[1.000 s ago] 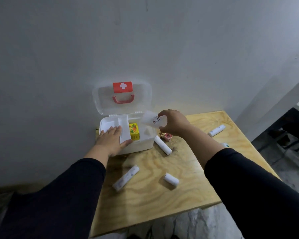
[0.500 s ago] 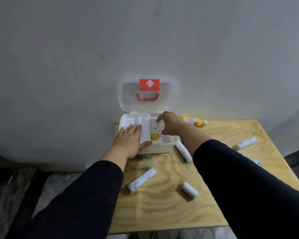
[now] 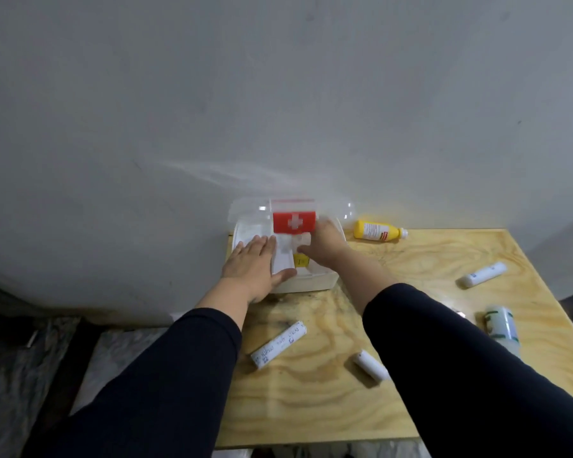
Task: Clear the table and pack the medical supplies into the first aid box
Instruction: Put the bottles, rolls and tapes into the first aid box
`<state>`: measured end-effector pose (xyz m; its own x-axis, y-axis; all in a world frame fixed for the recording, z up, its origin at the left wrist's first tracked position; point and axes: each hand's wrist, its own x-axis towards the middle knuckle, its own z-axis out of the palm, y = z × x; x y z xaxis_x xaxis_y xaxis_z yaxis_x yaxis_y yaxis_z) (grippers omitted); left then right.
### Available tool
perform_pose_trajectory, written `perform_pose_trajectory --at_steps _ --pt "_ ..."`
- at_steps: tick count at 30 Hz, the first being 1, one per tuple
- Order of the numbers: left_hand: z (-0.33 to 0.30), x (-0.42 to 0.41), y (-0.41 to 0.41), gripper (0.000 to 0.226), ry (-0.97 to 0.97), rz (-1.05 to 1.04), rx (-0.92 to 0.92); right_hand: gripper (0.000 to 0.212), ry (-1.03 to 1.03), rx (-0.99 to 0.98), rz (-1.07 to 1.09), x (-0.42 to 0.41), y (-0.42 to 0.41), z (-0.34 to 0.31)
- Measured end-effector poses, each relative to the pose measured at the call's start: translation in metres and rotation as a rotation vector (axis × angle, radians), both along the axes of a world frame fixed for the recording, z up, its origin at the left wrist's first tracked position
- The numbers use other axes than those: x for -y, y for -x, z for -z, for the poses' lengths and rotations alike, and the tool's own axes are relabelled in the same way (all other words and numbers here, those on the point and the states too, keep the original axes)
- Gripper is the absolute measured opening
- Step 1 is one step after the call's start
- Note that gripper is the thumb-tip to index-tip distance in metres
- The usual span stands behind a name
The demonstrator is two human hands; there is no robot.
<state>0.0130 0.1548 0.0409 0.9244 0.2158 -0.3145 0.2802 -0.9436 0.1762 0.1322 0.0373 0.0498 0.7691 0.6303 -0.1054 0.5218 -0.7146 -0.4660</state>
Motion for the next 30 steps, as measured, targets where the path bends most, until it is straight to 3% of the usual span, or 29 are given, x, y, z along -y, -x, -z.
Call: perform_pose_trajectory --at_steps 2,7,12,16,21,26,30 --pt "-0.003 0.0 0.0 0.085 0.009 0.0 -0.015 0.026 -0.022 -0.01 0.022 0.007 -0.003 -0.009" --pt "-0.012 0.002 0.003 0.088 -0.01 0.032 -0.059 0.05 0.005 0.019 0.069 0.03 -0.01 -0.027" --pt "-0.018 0.008 0.007 0.084 0.044 -0.021 0.003 0.055 0.048 0.037 0.04 0.031 -0.005 -0.035" --pt "-0.017 0.003 0.022 0.055 0.04 -0.088 0.334 0.055 0.073 0.031 0.048 0.029 -0.002 -0.03" --pt "-0.014 -0.003 0.034 0.024 -0.185 0.269 0.737 0.055 0.081 0.036 0.044 0.028 -0.004 -0.034" --pt "-0.017 -0.009 0.023 0.052 -0.324 0.326 0.864 0.055 0.073 0.042 0.038 0.027 -0.005 -0.037" --pt "-0.027 -0.008 0.009 0.073 -0.413 0.255 0.688 0.054 0.053 0.05 0.012 0.024 -0.007 -0.041"
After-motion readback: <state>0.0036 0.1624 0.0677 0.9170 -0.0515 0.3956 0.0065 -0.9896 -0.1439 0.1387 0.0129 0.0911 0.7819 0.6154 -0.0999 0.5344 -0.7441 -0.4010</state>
